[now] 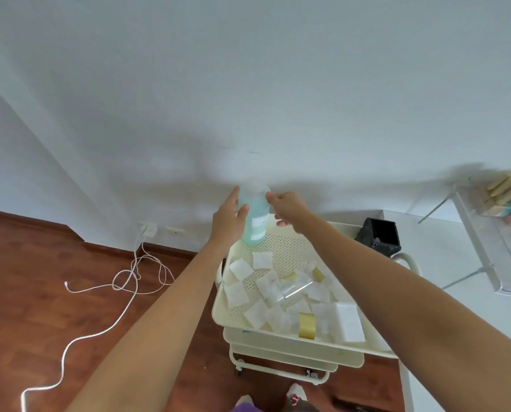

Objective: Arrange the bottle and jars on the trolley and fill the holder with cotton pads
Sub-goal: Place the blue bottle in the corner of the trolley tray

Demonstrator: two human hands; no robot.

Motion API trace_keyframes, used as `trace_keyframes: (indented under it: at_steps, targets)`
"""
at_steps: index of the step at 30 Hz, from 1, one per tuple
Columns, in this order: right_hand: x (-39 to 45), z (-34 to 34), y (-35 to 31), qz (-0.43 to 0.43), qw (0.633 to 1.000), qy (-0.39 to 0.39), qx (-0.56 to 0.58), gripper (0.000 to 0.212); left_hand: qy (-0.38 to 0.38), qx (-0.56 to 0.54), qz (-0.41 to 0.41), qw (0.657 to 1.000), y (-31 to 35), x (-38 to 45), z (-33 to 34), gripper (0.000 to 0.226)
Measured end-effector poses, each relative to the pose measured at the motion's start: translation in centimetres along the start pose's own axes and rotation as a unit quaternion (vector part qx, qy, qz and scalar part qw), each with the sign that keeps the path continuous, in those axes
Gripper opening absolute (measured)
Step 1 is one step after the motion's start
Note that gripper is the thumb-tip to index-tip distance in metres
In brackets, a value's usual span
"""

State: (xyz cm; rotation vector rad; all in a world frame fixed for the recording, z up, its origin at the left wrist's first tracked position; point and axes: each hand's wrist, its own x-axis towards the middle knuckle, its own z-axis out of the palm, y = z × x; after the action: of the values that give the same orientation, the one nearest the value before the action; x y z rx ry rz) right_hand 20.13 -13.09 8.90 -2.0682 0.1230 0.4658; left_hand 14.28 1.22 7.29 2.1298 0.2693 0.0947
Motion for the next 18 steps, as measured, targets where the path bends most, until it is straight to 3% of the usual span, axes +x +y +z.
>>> trace_keyframes:
  at_steps: [4, 11, 13, 15, 16, 18]
  targets:
    - [1.1, -0.9, -0.5, -0.001, 0.999, -0.038, -0.013, 0.045, 0.012, 0.022, -0.024, 0.999, 0.8, 1.5, 0.7, 0.053]
    - [1.1, -3.4, 1.5, -0.034, 0.982, -0.18, -0.051, 0.047, 0.051, 0.043, -0.029, 0.997, 0.0, 1.3, 2.5, 0.056]
    - [0.9, -4.4, 3.5, -0.049, 0.979, -0.168, -0.101, 0.051, 0.093, 0.04, -0.02, 0.995, -0.4, -0.1, 3.5, 0.059]
    - [0.4, -5.6, 6.3, -0.074, 0.96, -0.127, -0.237, 0.052, 0.114, 0.038, -0.008, 0.993, -1.0, -2.6, 5.2, 0.054]
    - [-0.1, -6.0, 8.0, -0.078, 0.944, -0.114, -0.299, 0.051, 0.09, 0.048, -0.008, 0.995, -1.7, -3.8, 6.2, 0.052]
    - [-1.1, -6.6, 11.7, -0.053, 0.923, -0.11, -0.364, 0.049, -0.033, 0.082, -0.037, 0.995, -3.4, -6.0, 8.0, 0.054]
